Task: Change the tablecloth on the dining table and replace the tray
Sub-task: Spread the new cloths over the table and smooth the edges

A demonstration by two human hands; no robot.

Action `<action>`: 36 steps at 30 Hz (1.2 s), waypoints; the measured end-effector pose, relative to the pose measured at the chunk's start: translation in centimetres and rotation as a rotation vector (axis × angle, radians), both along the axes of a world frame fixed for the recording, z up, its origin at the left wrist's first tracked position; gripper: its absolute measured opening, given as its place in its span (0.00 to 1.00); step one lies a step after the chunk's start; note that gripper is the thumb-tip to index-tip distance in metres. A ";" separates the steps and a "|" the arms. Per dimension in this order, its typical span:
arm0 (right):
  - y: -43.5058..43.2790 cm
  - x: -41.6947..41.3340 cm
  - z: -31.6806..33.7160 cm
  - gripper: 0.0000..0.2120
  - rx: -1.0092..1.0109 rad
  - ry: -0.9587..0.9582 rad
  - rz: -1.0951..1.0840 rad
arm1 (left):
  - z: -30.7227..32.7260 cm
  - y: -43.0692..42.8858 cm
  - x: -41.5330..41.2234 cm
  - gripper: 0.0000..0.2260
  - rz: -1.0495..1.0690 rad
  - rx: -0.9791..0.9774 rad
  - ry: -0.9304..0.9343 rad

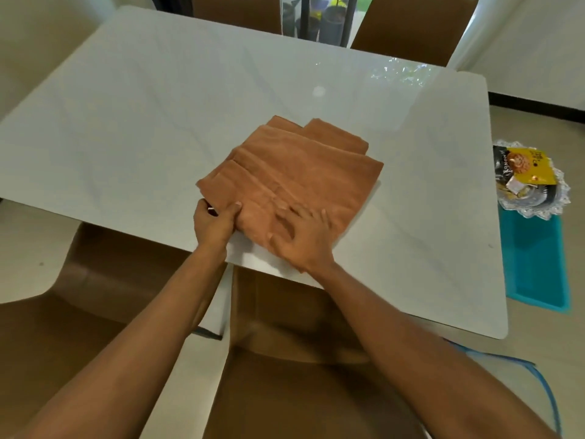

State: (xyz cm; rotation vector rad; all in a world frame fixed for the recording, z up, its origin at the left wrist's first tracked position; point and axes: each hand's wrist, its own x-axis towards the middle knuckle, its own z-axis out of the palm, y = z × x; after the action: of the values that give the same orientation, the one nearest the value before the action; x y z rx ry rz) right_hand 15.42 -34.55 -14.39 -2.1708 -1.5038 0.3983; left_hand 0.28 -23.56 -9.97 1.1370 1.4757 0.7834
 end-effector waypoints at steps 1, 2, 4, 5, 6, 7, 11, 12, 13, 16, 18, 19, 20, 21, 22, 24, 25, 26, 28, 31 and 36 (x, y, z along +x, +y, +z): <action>-0.9 -0.7 -0.5 0.34 -0.017 -0.015 0.026 | 0.4 -0.2 0.2 0.17 -0.019 0.019 0.003; -1.6 -1.1 -0.6 0.37 -0.023 -0.002 0.053 | 0.9 -0.4 0.3 0.16 -0.039 0.042 0.001; -2.2 -1.2 -0.9 0.42 -0.034 0.083 0.100 | 2.0 -1.0 1.0 0.13 -0.075 0.105 -0.016; -2.3 -1.0 -0.7 0.44 -0.040 0.141 0.119 | 2.7 -1.3 1.6 0.12 -0.093 0.138 -0.025; -2.2 -0.6 -0.2 0.45 -0.041 0.235 0.115 | 3.3 -1.7 2.4 0.11 -0.113 0.169 -0.036; -2.2 0.1 0.4 0.45 -0.023 0.363 0.094 | 4.0 -2.2 3.4 0.12 -0.139 0.199 -0.046; -3.4 3.0 4.2 0.34 0.030 0.877 -0.087 | 6.5 -5.3 7.9 0.16 -0.328 0.375 -0.056; -4.2 4.1 5.0 0.33 0.074 1.007 -0.149 | 7.3 -6.5 9.1 0.14 -0.398 0.426 -0.062; -4.8 4.8 5.5 0.33 0.132 1.135 -0.197 | 7.9 -7.6 10.0 0.12 -0.462 0.479 -0.079; -7.7 7.6 7.0 0.30 0.368 1.479 -0.460 | 8.6 -10.9 13.0 0.07 -0.679 0.614 -0.125; -10.3 9.5 7.4 0.22 0.586 1.627 -0.643 | 7.9 -12.5 14.6 0.07 -0.890 0.724 -0.085; -11.6 10.2 7.7 0.18 0.689 1.678 -0.691 | 7.3 -13.2 15.2 0.09 -1.006 0.789 -0.054; -13.1 10.9 7.6 0.14 0.758 1.673 -0.738 | 6.6 -14.1 15.8 0.12 -1.119 0.872 -0.022; -14.1 11.2 7.8 0.10 0.768 1.627 -0.761 | 5.9 -14.9 16.0 0.13 -1.228 0.947 0.011; -15.4 11.5 7.4 0.07 0.726 1.537 -0.840 | 5.4 -16.0 16.2 0.10 -1.339 0.988 0.042; -17.9 11.8 5.5 0.06 0.642 1.226 -0.990 | 3.5 -17.4 15.7 0.06 -1.486 0.968 0.065; -19.3 11.9 4.8 0.09 0.625 1.093 -1.075 | 2.6 -17.6 15.1 0.09 -1.492 0.921 0.066; -20.5 11.9 4.0 0.13 0.614 1.004 -1.179 | 1.8 -17.4 14.5 0.13 -1.439 0.877 0.056; -22.8 12.3 2.5 0.15 0.582 0.806 -1.327 | 0.2 -15.9 13.3 0.14 -1.232 0.848 0.045; -22.5 11.1 3.3 0.11 0.518 0.428 -1.079 | -1.5 -11.2 11.6 0.17 -1.083 0.844 0.303; -16.8 13.0 3.3 0.20 -0.024 0.054 -0.514 | -4.3 -4.7 10.0 0.34 -1.174 0.554 0.898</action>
State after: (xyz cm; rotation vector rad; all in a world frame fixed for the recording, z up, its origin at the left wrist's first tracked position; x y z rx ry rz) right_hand 28.41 -51.32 -11.05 -2.4341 -0.8648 0.2926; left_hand 10.25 -28.23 -14.23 2.6213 0.8963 -0.2483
